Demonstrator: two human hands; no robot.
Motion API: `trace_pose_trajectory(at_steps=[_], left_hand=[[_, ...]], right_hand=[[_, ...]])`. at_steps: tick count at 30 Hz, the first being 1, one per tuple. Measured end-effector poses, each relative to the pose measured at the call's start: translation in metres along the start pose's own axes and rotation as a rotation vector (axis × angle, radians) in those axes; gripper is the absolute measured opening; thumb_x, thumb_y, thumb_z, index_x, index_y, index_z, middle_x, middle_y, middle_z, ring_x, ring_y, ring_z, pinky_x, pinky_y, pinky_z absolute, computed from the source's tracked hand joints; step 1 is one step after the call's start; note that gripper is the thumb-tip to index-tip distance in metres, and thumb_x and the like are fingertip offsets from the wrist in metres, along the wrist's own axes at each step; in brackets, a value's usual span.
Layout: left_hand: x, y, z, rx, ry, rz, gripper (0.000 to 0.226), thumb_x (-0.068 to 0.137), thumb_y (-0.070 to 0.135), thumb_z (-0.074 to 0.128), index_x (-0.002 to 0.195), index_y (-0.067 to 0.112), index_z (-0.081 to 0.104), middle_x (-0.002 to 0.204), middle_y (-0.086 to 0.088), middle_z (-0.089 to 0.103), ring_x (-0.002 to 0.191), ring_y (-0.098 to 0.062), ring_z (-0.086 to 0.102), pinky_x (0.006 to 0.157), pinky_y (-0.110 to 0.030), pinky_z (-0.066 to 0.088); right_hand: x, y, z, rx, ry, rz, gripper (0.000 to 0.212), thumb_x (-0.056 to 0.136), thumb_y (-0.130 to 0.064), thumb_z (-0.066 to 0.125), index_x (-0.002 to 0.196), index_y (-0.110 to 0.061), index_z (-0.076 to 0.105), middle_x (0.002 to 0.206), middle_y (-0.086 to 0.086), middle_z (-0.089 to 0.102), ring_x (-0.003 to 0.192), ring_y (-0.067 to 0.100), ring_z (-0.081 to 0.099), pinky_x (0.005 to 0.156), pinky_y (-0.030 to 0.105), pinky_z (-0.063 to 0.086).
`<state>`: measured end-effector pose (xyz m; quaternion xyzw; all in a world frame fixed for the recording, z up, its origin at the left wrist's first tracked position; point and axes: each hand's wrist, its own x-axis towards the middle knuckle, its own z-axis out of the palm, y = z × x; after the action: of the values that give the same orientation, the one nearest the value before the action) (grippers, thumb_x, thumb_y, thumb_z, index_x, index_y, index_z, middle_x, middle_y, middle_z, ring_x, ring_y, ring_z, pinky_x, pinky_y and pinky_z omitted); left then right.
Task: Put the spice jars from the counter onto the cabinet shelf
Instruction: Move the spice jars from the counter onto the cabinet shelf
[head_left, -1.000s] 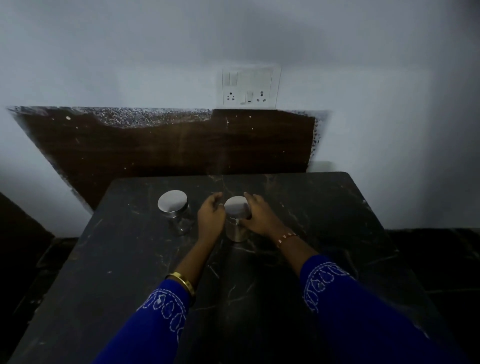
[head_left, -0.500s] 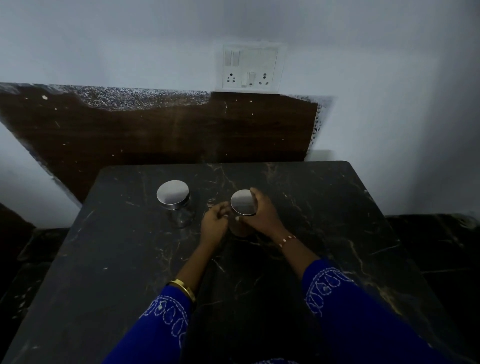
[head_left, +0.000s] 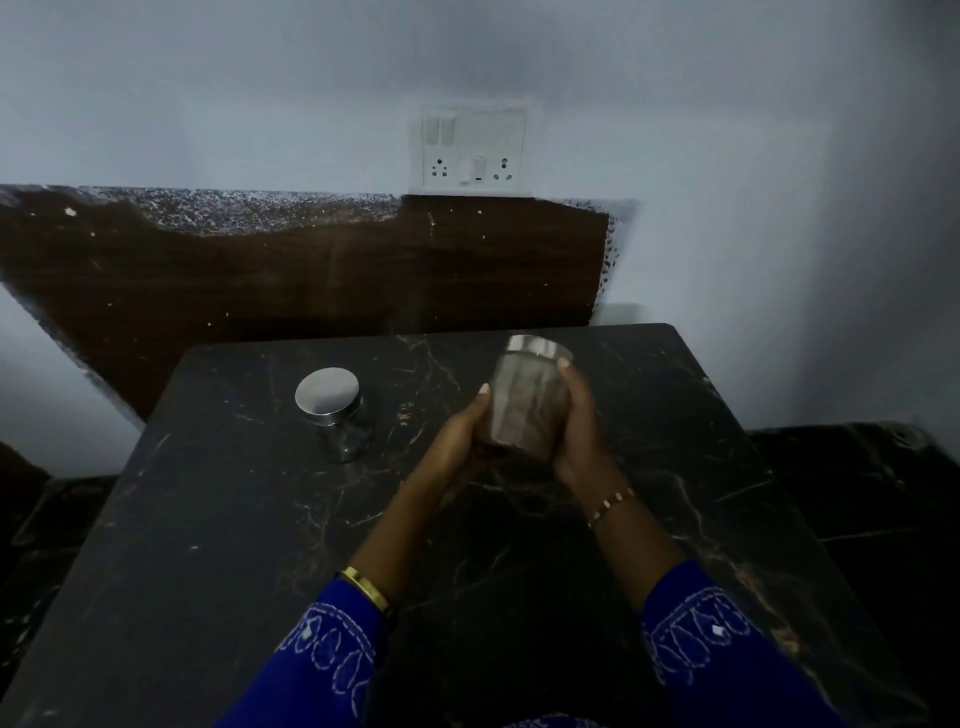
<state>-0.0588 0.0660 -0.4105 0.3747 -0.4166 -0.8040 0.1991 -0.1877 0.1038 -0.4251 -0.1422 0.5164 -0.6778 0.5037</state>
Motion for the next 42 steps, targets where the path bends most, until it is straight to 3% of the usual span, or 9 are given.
trace_pose_trajectory(at_steps=[6, 11, 14, 18, 22, 28, 32, 36, 42], left_hand=[[0.0, -0.009, 0.04, 0.158, 0.213, 0.282, 0.054, 0.082, 0.031, 0.064, 0.131, 0.02, 0.043, 0.127, -0.009, 0.055, 0.105, -0.024, 0.061, 0.076, -0.036, 0.056], [0.004, -0.015, 0.059, 0.298, 0.304, 0.517, 0.041, 0.087, 0.026, 0.058, 0.127, 0.025, 0.05, 0.132, -0.008, 0.05, 0.113, -0.021, 0.056, 0.089, -0.04, 0.054], [0.0, -0.012, 0.071, 0.269, 0.263, 0.555, 0.033, 0.091, 0.012, 0.049, 0.12, 0.026, 0.054, 0.131, -0.01, 0.051, 0.115, -0.021, 0.054, 0.094, -0.041, 0.051], [-0.003, -0.01, 0.09, 0.142, 0.175, 0.419, 0.047, 0.089, 0.018, 0.055, 0.134, 0.018, 0.041, 0.125, -0.007, 0.053, 0.115, -0.024, 0.054, 0.099, -0.044, 0.047], [-0.004, -0.013, 0.102, 0.06, 0.006, 0.295, 0.036, 0.089, 0.024, 0.051, 0.124, 0.017, 0.048, 0.119, -0.01, 0.059, 0.112, -0.029, 0.058, 0.098, -0.047, 0.047], [-0.003, -0.012, 0.122, 0.083, -0.033, 0.392, 0.036, 0.086, 0.018, 0.056, 0.122, 0.02, 0.051, 0.116, -0.009, 0.063, 0.108, -0.026, 0.062, 0.092, -0.042, 0.051], [-0.003, -0.009, 0.137, 0.08, -0.001, 0.473, 0.042, 0.086, 0.015, 0.057, 0.127, 0.015, 0.048, 0.111, -0.005, 0.065, 0.099, -0.018, 0.066, 0.084, -0.034, 0.055], [-0.001, 0.01, 0.152, 0.134, 0.043, 0.564, 0.042, 0.087, 0.013, 0.056, 0.128, 0.012, 0.047, 0.111, -0.005, 0.064, 0.095, -0.014, 0.067, 0.078, -0.027, 0.057], [-0.001, 0.079, 0.183, 0.267, 0.037, 0.768, 0.042, 0.088, 0.012, 0.056, 0.129, 0.008, 0.047, 0.116, -0.009, 0.062, 0.105, -0.02, 0.063, 0.085, -0.03, 0.057]], right_hand=[[-0.01, -0.03, -0.014, -0.307, 0.301, -0.121, 0.02, 0.095, -0.04, 0.043, 0.099, -0.022, 0.052, 0.107, 0.006, 0.06, 0.099, 0.025, 0.062, 0.09, 0.048, 0.052], [-0.023, -0.044, -0.031, -0.167, 0.183, -0.08, 0.048, 0.094, -0.048, 0.039, 0.126, -0.013, 0.05, 0.118, 0.01, 0.062, 0.102, 0.026, 0.063, 0.089, 0.045, 0.052], [-0.028, -0.053, -0.047, -0.037, 0.071, -0.007, 0.055, 0.092, -0.058, 0.034, 0.123, -0.018, 0.055, 0.122, 0.014, 0.061, 0.109, 0.031, 0.061, 0.091, 0.047, 0.051], [-0.032, -0.063, -0.06, 0.084, 0.012, -0.022, 0.056, 0.093, -0.057, 0.029, 0.119, -0.015, 0.057, 0.12, 0.017, 0.062, 0.11, 0.033, 0.059, 0.092, 0.046, 0.049], [-0.037, -0.073, -0.066, 0.026, 0.05, -0.077, 0.071, 0.078, -0.064, 0.045, 0.124, -0.012, 0.055, 0.121, 0.02, 0.062, 0.111, 0.036, 0.06, 0.098, 0.054, 0.046], [-0.039, -0.089, -0.08, -0.053, 0.141, -0.253, 0.054, 0.095, -0.048, 0.037, 0.126, -0.007, 0.051, 0.118, 0.02, 0.063, 0.1, 0.03, 0.065, 0.08, 0.038, 0.056], [-0.044, -0.103, -0.084, -0.085, 0.126, -0.327, 0.038, 0.097, -0.039, 0.04, 0.118, -0.011, 0.055, 0.11, 0.014, 0.064, 0.097, 0.027, 0.064, 0.087, 0.042, 0.053], [-0.048, -0.123, -0.082, -0.134, 0.037, -0.382, 0.038, 0.095, -0.032, 0.045, 0.123, -0.006, 0.05, 0.103, 0.006, 0.063, 0.09, 0.015, 0.064, 0.072, 0.026, 0.057], [-0.048, -0.192, -0.061, -0.297, -0.072, -0.524, 0.043, 0.091, -0.021, 0.055, 0.131, -0.009, 0.047, 0.125, 0.012, 0.058, 0.111, 0.023, 0.058, 0.092, 0.036, 0.052]])
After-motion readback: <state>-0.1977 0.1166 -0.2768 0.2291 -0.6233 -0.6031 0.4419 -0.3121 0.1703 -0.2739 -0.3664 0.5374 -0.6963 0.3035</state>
